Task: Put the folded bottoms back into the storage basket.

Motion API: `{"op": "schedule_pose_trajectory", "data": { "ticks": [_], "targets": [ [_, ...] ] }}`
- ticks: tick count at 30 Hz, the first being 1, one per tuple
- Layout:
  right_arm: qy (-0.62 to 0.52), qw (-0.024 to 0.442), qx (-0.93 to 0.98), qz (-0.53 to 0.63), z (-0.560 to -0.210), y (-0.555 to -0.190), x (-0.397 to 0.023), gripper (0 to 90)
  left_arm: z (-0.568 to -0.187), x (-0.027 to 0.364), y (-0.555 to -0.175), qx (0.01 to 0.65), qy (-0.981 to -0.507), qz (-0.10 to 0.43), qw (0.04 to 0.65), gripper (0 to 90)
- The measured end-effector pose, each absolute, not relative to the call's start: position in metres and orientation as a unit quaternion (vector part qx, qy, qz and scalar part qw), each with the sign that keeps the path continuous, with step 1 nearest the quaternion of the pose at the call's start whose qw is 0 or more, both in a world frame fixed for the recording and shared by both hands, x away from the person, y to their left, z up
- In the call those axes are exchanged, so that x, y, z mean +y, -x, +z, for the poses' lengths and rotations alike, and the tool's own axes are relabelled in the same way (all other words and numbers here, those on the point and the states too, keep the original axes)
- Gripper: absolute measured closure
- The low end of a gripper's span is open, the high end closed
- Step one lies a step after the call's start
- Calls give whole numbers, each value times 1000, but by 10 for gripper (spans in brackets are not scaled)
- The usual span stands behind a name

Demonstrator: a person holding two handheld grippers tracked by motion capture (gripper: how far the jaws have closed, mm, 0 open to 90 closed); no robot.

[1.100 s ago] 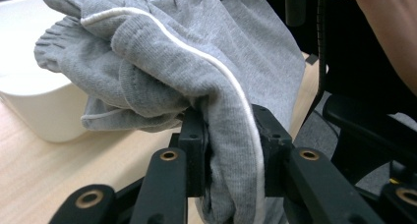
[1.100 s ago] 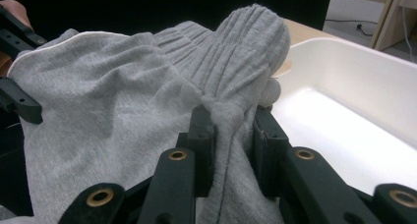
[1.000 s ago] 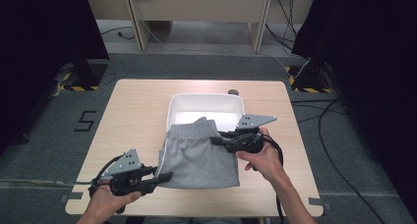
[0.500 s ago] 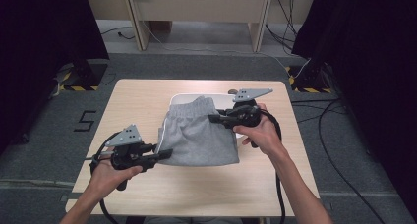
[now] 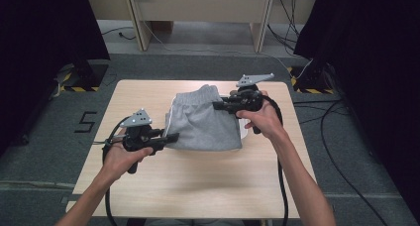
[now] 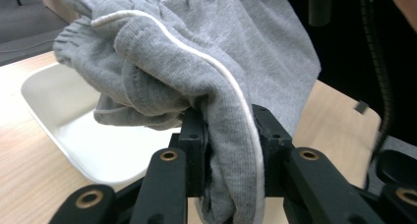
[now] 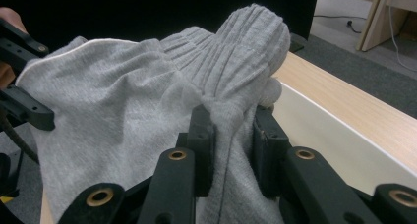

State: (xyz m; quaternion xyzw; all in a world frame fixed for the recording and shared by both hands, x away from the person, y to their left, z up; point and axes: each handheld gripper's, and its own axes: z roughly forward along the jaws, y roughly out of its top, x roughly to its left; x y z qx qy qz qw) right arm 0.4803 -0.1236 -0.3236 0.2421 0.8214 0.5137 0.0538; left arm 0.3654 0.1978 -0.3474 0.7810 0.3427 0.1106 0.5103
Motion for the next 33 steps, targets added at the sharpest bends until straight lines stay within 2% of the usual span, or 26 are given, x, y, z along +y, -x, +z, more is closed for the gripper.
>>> {"op": "schedule_pose_trajectory", "data": {
  "ticks": [8,19,33],
  "targets": [
    [-251,60,825,502,-323,-511,-123,746,-353,191,-391,357,-771,123,512,698],
    [-276,68,837,469,-346,-546,-121,746,-376,182,-427,383,-775,121,488,697],
    [-310,62,832,455,-380,-558,-130,744,-411,162,-448,398,-788,126,453,695]
  ]
}}
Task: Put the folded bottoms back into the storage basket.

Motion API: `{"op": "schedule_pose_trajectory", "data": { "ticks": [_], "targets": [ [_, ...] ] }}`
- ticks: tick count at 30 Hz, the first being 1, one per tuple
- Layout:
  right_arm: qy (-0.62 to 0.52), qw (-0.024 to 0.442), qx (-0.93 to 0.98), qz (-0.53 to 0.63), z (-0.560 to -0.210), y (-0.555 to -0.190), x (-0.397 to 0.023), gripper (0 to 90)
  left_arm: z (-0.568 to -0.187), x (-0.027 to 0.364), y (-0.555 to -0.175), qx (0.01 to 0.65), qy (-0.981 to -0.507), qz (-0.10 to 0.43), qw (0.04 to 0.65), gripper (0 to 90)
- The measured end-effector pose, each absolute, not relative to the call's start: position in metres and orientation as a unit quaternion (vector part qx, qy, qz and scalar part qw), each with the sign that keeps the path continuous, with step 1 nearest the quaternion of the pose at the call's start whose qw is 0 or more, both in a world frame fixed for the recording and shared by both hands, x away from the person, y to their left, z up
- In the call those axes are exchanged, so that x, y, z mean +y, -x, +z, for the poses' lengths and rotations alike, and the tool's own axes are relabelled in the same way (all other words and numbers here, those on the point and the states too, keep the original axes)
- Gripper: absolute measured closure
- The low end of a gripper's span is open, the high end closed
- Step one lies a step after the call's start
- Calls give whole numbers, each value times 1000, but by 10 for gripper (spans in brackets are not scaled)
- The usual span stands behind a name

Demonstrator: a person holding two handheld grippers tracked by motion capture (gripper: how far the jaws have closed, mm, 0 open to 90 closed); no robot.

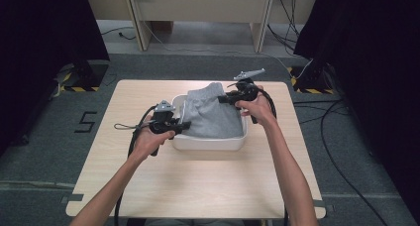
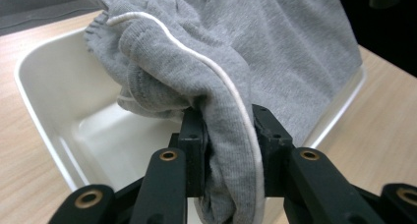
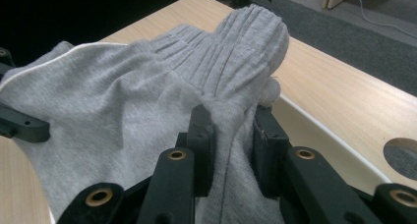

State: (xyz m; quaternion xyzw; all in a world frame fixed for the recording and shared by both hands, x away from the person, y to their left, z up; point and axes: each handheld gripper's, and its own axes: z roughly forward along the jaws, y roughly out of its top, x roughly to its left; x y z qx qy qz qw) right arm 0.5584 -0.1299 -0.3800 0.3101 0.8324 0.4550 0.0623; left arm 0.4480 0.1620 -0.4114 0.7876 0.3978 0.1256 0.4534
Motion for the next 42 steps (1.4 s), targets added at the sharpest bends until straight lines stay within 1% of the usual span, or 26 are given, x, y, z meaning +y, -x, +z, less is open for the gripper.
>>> {"op": "schedule_pose_trajectory", "data": {
  "ticks": [6,17,22,25,26,28,29,30,31,32,33,34,35,36,42],
  "targets": [
    [-321,64,833,446,-396,-564,-131,743,-422,157,-454,403,-794,129,437,693],
    [-321,64,843,426,-410,-567,-124,739,-433,155,-458,409,-811,122,401,675],
    [-331,66,850,404,-417,-566,-121,732,-437,152,-459,407,-818,121,388,650],
    [-334,73,855,391,-418,-565,-117,721,-439,152,-461,409,-823,118,375,604],
    [-330,77,860,381,-419,-565,-115,702,-440,152,-462,411,-823,117,374,581],
    [-330,78,863,374,-419,-565,-113,687,-441,154,-463,415,-821,113,376,577],
    [-333,81,869,357,-422,-566,-112,628,-441,155,-463,416,-822,115,372,551],
    [-333,81,869,357,-422,-566,-112,628,-441,155,-463,416,-822,115,372,541],
    [-344,77,872,341,-424,-568,-111,518,-439,156,-462,414,-820,118,376,543],
    [-350,82,868,342,-424,-568,-111,494,-437,156,-462,414,-820,121,377,545],
    [-350,82,868,342,-424,-568,-111,494,-437,156,-462,414,-820,121,377,543],
    [-350,99,865,346,-420,-568,-113,486,-434,157,-460,415,-817,127,379,530],
    [-350,99,865,346,-420,-568,-113,486,-434,157,-460,415,-817,127,379,522],
    [-350,120,862,348,-415,-567,-115,461,-430,158,-458,412,-816,133,384,521],
    [-345,133,857,359,-403,-563,-118,460,-422,157,-450,402,-812,142,398,517]
  ]
}}
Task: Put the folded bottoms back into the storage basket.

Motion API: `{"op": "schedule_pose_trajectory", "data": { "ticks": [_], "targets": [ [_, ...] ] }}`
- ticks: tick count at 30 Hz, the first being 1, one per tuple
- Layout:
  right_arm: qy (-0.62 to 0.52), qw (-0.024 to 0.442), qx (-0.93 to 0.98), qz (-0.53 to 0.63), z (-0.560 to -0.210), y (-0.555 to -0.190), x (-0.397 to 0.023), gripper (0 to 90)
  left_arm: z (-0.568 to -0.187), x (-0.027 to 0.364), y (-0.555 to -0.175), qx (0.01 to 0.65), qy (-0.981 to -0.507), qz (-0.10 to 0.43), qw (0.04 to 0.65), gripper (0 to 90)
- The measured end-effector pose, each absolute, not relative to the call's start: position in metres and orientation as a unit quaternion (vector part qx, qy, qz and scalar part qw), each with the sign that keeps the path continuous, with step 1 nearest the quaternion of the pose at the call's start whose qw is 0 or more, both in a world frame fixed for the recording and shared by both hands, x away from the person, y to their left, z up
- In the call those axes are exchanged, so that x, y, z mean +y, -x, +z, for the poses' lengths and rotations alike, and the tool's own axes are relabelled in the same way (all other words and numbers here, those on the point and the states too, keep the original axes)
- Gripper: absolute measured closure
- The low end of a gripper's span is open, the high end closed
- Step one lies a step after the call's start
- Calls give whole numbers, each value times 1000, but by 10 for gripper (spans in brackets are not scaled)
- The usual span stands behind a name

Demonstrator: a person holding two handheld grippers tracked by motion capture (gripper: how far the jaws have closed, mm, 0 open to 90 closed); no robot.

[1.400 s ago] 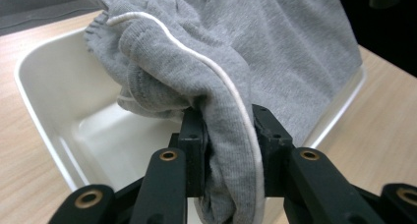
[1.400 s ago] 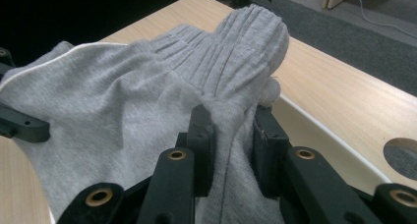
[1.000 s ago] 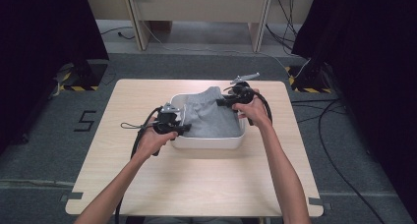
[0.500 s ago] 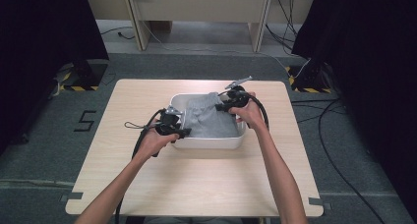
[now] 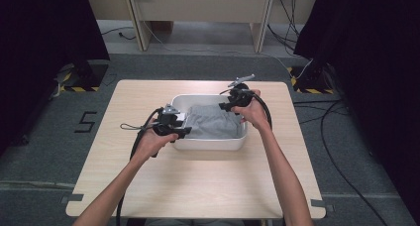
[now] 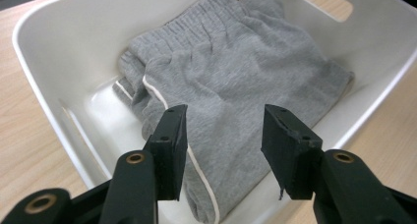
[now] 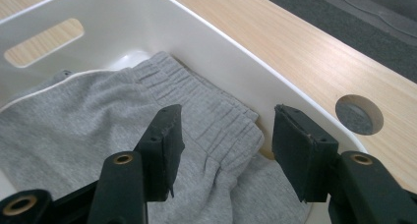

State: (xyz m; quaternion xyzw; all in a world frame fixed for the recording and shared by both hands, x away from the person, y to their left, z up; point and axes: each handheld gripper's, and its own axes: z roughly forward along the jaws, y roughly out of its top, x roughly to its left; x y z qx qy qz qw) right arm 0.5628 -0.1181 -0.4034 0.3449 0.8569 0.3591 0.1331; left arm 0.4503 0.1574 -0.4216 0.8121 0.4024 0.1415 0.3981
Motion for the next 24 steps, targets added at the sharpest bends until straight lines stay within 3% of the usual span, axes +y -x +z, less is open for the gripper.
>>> {"op": "schedule_pose_trajectory", "data": {
  "ticks": [9,19,24],
  "targets": [
    [-327,140,855,377,-400,-550,-117,463,-413,159,-442,396,-807,137,415,494],
    [-314,150,850,396,-388,-524,-116,435,-406,163,-434,407,-797,125,429,345],
    [-310,148,848,403,-386,-509,-116,420,-406,166,-430,409,-794,123,433,311]
  ]
}}
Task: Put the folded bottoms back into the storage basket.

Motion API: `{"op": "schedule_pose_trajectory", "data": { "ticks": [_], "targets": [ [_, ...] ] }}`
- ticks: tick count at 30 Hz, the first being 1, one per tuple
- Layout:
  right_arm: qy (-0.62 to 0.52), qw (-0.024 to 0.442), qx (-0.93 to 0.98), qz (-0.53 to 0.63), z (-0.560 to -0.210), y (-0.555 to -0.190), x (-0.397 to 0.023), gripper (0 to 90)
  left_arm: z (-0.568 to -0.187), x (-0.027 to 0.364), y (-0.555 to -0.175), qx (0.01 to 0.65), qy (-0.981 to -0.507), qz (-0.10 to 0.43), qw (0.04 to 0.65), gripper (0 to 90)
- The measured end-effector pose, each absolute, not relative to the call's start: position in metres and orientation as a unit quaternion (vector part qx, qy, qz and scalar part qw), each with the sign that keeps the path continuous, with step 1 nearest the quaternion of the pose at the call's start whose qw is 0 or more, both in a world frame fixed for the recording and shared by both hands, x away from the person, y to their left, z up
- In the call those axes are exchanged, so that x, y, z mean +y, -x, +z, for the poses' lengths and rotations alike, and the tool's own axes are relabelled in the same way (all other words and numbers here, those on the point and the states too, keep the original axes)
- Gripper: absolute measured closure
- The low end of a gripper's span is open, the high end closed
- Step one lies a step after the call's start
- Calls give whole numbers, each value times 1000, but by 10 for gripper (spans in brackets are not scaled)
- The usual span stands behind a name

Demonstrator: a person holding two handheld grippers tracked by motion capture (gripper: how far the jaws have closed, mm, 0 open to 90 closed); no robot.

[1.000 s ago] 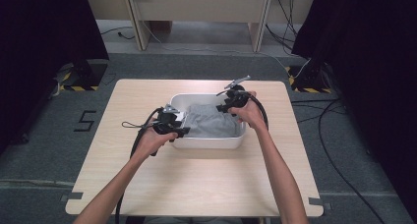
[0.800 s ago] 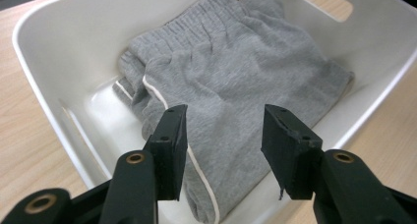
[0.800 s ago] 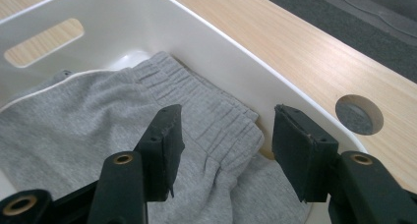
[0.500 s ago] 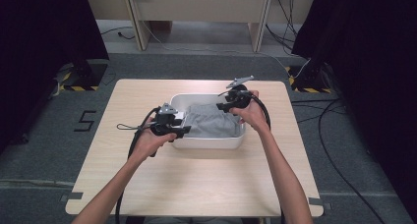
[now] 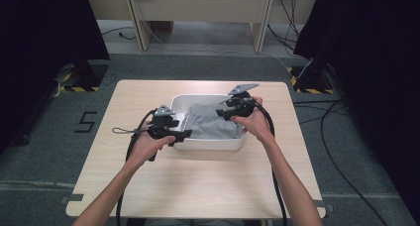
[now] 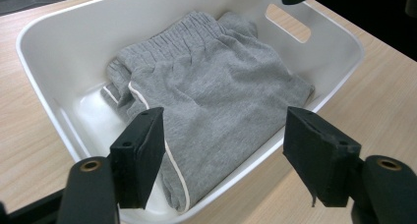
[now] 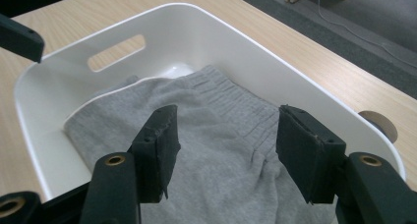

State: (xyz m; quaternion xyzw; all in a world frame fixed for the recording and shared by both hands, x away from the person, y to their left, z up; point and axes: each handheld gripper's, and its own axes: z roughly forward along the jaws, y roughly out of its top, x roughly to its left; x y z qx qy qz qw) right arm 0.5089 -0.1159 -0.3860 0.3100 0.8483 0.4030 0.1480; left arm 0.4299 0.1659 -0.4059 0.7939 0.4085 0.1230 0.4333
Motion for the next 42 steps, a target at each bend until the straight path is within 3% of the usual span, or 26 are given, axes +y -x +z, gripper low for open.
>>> {"op": "schedule_pose_trajectory", "data": {
  "ticks": [15,42],
  "targets": [
    [-313,153,832,433,-386,-470,-124,368,-405,183,-405,406,-793,131,435,227],
    [-311,163,823,447,-400,-428,-145,334,-409,201,-374,403,-786,143,447,213]
  ]
}}
